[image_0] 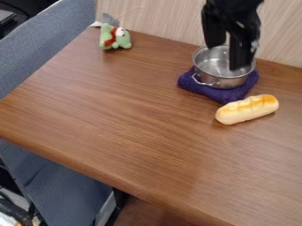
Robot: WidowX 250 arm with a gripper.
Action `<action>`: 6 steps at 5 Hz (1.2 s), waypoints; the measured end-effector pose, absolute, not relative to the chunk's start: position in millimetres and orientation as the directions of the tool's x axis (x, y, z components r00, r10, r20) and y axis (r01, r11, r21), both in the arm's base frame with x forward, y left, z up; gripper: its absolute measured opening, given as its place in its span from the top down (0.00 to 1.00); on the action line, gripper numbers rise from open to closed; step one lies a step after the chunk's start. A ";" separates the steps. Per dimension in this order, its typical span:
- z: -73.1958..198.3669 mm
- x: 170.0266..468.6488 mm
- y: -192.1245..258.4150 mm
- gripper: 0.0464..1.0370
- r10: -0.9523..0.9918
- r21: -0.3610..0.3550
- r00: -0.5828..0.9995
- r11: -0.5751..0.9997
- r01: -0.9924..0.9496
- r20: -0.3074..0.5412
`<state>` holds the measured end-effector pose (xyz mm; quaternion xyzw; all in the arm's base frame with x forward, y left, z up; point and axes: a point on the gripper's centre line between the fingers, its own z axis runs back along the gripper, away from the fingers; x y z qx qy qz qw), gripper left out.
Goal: Moved the bread to the left side of the silver pot
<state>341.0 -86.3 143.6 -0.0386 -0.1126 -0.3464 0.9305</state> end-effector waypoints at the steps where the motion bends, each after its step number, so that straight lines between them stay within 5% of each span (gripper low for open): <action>1: 116.6 337.8 -100.2 0.04 -0.663 -0.050 0.718 0.726 0.685 0.211; 6: 46.6 343.5 -102.0 0.04 -0.696 -0.039 0.716 0.715 0.698 0.051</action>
